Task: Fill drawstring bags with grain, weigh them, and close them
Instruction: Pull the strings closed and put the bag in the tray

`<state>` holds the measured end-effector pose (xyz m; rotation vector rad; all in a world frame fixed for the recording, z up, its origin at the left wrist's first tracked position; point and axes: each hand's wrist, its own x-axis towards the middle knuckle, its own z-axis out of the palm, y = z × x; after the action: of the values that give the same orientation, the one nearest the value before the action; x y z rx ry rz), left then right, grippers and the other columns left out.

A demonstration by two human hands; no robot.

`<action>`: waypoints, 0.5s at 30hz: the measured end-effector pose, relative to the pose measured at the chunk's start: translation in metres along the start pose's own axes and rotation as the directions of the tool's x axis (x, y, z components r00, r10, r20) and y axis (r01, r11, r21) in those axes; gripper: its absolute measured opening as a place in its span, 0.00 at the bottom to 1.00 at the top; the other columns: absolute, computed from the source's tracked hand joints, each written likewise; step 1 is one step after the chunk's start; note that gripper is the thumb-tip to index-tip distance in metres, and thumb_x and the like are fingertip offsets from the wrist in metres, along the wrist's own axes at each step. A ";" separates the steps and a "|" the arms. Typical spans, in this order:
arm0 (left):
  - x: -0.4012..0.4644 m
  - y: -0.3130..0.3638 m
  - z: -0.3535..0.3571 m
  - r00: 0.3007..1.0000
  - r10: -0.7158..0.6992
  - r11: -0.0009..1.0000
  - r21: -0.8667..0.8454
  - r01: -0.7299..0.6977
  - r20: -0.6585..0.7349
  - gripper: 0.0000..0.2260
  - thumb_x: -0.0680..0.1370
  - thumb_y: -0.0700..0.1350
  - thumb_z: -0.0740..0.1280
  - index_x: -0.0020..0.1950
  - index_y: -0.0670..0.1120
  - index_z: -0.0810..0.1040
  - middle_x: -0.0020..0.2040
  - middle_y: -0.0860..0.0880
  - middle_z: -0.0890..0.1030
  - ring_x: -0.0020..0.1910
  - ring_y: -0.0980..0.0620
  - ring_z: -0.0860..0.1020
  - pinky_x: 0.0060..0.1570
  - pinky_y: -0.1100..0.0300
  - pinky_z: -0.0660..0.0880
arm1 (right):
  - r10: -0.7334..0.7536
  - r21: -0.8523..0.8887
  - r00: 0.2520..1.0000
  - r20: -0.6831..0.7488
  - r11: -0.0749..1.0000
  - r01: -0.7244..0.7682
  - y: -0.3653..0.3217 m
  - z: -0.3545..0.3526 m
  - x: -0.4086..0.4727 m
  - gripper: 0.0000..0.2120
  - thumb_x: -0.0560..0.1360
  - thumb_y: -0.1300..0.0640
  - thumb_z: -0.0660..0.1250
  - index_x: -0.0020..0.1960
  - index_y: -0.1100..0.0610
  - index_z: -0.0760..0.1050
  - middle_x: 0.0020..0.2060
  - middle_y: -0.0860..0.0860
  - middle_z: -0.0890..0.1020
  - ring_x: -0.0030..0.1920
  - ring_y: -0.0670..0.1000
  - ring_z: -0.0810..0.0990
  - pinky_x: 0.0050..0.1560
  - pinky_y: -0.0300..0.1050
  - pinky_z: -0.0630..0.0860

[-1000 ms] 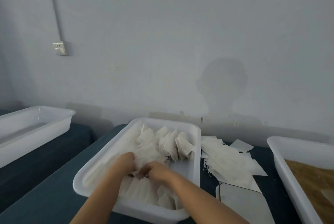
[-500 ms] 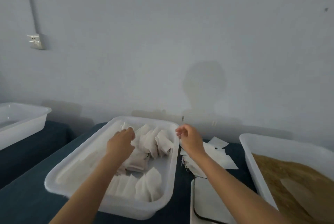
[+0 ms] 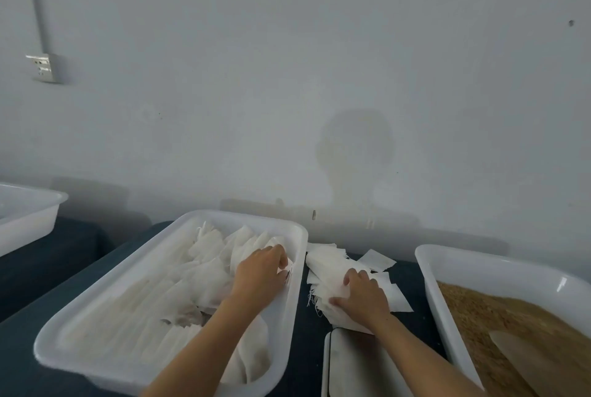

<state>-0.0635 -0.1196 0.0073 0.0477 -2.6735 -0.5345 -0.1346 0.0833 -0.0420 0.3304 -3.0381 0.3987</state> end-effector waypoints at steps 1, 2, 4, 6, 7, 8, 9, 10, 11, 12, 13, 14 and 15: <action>0.000 -0.001 0.003 1.000 -0.002 1.000 0.001 0.002 0.002 0.04 0.77 0.46 0.62 0.51 0.50 0.73 0.51 0.56 0.77 0.50 0.55 0.73 0.41 0.64 0.64 | -0.007 -0.043 1.000 0.009 0.999 0.007 -0.002 0.002 0.001 0.26 0.73 0.39 0.63 0.63 0.55 0.65 0.59 0.51 0.70 0.59 0.55 0.72 0.57 0.48 0.69; 0.000 -0.003 0.005 1.000 -0.005 1.000 0.004 0.005 0.005 0.04 0.77 0.45 0.62 0.50 0.50 0.73 0.50 0.56 0.77 0.49 0.55 0.73 0.41 0.64 0.65 | -0.015 -0.078 1.000 0.006 0.997 0.015 -0.003 0.002 0.002 0.25 0.75 0.39 0.61 0.64 0.55 0.64 0.60 0.52 0.71 0.59 0.56 0.72 0.56 0.48 0.69; 0.000 -0.006 0.009 1.000 -0.012 1.000 0.014 0.012 0.018 0.03 0.77 0.45 0.61 0.50 0.51 0.73 0.50 0.57 0.77 0.48 0.55 0.73 0.42 0.63 0.68 | -0.045 -0.135 0.999 -0.017 0.990 0.042 -0.005 0.001 0.003 0.18 0.78 0.45 0.57 0.63 0.55 0.64 0.59 0.53 0.73 0.58 0.56 0.74 0.54 0.47 0.69; 0.000 -0.008 0.012 0.999 -0.018 1.000 0.019 0.018 0.029 0.02 0.77 0.45 0.61 0.48 0.51 0.72 0.49 0.57 0.78 0.46 0.56 0.72 0.44 0.63 0.70 | -0.088 -0.174 0.994 -0.063 0.982 0.075 -0.006 -0.002 0.004 0.08 0.79 0.53 0.54 0.55 0.53 0.67 0.56 0.53 0.76 0.55 0.55 0.76 0.49 0.44 0.67; 0.000 -0.008 0.012 0.999 -0.020 1.000 0.020 0.020 0.030 0.02 0.78 0.46 0.61 0.48 0.51 0.72 0.49 0.57 0.78 0.45 0.56 0.72 0.45 0.63 0.71 | -0.097 -0.184 0.993 -0.069 0.979 0.083 -0.007 -0.005 0.003 0.04 0.79 0.56 0.53 0.48 0.53 0.66 0.55 0.52 0.77 0.54 0.55 0.77 0.46 0.44 0.66; 0.000 -0.009 0.013 0.999 -0.020 1.000 0.019 0.020 0.028 0.01 0.78 0.46 0.61 0.47 0.51 0.71 0.49 0.57 0.78 0.44 0.56 0.72 0.45 0.63 0.71 | -0.101 -0.193 0.991 -0.088 0.978 0.082 -0.007 -0.007 0.003 0.08 0.78 0.59 0.53 0.41 0.53 0.63 0.52 0.52 0.78 0.51 0.54 0.77 0.44 0.43 0.64; 0.000 -0.009 0.014 1.000 -0.018 1.000 0.019 0.017 0.023 0.01 0.78 0.46 0.61 0.47 0.52 0.71 0.48 0.57 0.77 0.45 0.56 0.72 0.45 0.63 0.72 | -0.099 -0.202 0.991 -0.089 0.976 0.080 -0.007 -0.010 0.003 0.12 0.78 0.61 0.52 0.36 0.53 0.59 0.48 0.51 0.77 0.48 0.53 0.76 0.43 0.42 0.63; -0.001 -0.009 0.014 1.000 -0.017 1.000 0.018 0.016 0.020 0.01 0.78 0.46 0.61 0.47 0.52 0.71 0.47 0.58 0.76 0.45 0.56 0.72 0.46 0.62 0.73 | -0.098 -0.178 0.989 -0.108 0.981 0.078 -0.006 -0.012 0.004 0.16 0.78 0.62 0.52 0.33 0.52 0.56 0.44 0.50 0.76 0.44 0.51 0.74 0.41 0.42 0.63; -0.001 -0.008 0.014 1.000 -0.020 1.000 0.014 0.020 0.017 0.01 0.78 0.46 0.61 0.48 0.52 0.71 0.46 0.58 0.75 0.45 0.56 0.73 0.47 0.62 0.73 | -0.095 -0.135 0.986 -0.138 0.988 0.077 -0.006 -0.017 0.003 0.17 0.78 0.62 0.53 0.32 0.52 0.56 0.40 0.49 0.73 0.42 0.50 0.71 0.40 0.41 0.63; -0.002 -0.007 0.013 1.000 -0.021 1.000 0.010 0.021 0.012 0.01 0.78 0.47 0.61 0.48 0.52 0.71 0.45 0.59 0.74 0.45 0.57 0.73 0.47 0.63 0.73 | -0.082 -0.077 0.981 -0.176 0.995 0.070 -0.005 -0.023 0.004 0.18 0.79 0.60 0.54 0.31 0.52 0.57 0.36 0.47 0.71 0.40 0.49 0.70 0.39 0.41 0.63; -0.002 -0.005 0.013 1.000 -0.017 1.000 0.008 0.017 0.002 0.01 0.78 0.47 0.61 0.48 0.53 0.71 0.45 0.59 0.74 0.45 0.57 0.73 0.46 0.63 0.73 | -0.066 -0.007 0.973 -0.220 0.998 0.066 -0.004 -0.031 0.003 0.19 0.80 0.58 0.56 0.30 0.52 0.57 0.32 0.47 0.69 0.37 0.48 0.70 0.36 0.42 0.63; -0.002 -0.003 0.011 1.000 -0.008 1.000 0.005 0.008 -0.015 0.01 0.79 0.47 0.60 0.48 0.53 0.71 0.45 0.59 0.74 0.45 0.57 0.73 0.45 0.64 0.72 | -0.044 0.066 0.966 -0.253 0.996 0.062 -0.002 -0.040 0.003 0.20 0.79 0.55 0.59 0.30 0.53 0.58 0.29 0.46 0.67 0.33 0.48 0.68 0.33 0.42 0.62; -0.003 0.000 0.009 0.999 0.003 1.000 -0.004 -0.003 -0.035 0.01 0.79 0.47 0.60 0.48 0.53 0.71 0.46 0.59 0.75 0.45 0.58 0.74 0.44 0.64 0.72 | -0.020 0.149 0.963 -0.269 0.987 0.062 -0.001 -0.051 0.002 0.21 0.78 0.54 0.62 0.29 0.53 0.58 0.27 0.46 0.65 0.30 0.47 0.66 0.31 0.42 0.61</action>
<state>-0.0647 -0.1156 -0.0017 0.0519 -2.6379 -0.5334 -0.1345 0.0957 0.0076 0.3182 -2.7387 0.6255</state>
